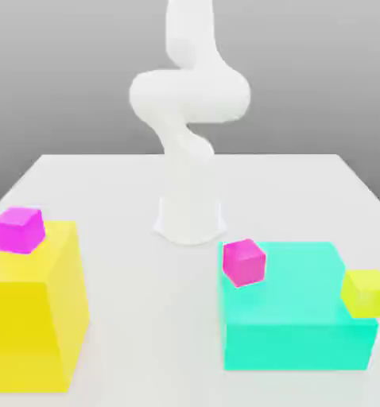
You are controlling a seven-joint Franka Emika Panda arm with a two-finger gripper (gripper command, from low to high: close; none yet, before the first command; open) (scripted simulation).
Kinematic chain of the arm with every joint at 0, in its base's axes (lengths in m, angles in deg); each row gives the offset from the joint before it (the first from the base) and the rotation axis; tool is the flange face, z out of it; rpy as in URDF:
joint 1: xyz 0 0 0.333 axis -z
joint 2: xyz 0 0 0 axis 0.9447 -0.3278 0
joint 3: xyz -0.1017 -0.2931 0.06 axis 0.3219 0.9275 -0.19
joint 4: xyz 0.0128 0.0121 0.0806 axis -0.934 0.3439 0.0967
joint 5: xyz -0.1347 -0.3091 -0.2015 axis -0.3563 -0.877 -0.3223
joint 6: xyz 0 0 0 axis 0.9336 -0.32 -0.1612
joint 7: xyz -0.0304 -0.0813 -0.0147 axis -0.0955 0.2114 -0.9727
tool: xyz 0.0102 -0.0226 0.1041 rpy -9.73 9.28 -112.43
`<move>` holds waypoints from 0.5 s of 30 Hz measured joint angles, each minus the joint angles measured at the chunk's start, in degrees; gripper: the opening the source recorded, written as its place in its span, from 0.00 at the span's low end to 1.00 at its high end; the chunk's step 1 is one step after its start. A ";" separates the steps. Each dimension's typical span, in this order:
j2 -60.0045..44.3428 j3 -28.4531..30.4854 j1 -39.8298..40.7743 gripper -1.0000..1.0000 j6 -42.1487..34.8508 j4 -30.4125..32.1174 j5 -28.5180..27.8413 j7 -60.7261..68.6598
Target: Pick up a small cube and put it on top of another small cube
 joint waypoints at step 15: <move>-31.45 -7.24 -5.49 0.50 4.90 -7.34 -2.25 2.15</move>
